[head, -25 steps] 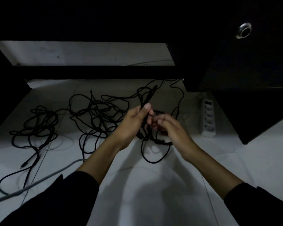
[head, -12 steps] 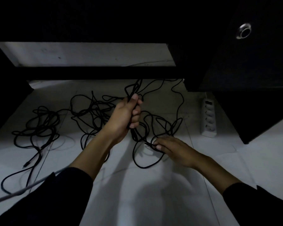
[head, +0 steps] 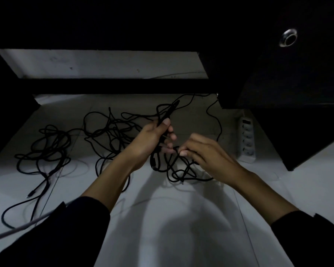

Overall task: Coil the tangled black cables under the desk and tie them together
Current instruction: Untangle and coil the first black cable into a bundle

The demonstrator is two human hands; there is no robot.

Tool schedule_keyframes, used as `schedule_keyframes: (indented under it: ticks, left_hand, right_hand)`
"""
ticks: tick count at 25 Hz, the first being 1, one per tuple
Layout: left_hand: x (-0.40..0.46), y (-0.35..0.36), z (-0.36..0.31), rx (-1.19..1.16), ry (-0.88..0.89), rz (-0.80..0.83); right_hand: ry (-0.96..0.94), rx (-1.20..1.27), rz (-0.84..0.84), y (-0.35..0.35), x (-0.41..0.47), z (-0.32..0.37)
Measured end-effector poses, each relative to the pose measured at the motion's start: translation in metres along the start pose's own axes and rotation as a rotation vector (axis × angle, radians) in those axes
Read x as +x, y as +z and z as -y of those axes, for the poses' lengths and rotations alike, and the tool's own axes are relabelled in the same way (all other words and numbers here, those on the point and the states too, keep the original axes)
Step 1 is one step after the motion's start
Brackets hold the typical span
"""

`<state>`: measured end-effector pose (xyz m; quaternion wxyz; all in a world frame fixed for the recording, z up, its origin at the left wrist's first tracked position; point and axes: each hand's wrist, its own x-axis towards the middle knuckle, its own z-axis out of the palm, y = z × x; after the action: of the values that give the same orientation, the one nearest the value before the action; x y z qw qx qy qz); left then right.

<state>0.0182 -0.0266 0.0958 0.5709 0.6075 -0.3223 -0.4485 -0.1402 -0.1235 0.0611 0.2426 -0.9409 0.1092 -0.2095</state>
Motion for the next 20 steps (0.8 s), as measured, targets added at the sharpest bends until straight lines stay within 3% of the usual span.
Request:
schedule_keyframes:
  ticks: [5,11,15,20]
  left_hand:
    - [-0.002,0.006,0.008,0.172,-0.006,0.086]
    - [-0.002,0.011,0.006,0.261,0.002,0.108]
    - [-0.002,0.01,0.007,0.411,0.022,0.173]
    - [0.005,0.004,0.0,0.624,0.047,0.054]
  right_hand:
    - [0.096,0.152,-0.042,0.0,0.007,0.022]
    - [-0.024,-0.046,-0.257,0.013,0.011,0.024]
    - [0.054,0.07,-0.199,0.01,0.012,0.023]
    - [0.2,0.227,-0.16,0.011,0.003,0.013]
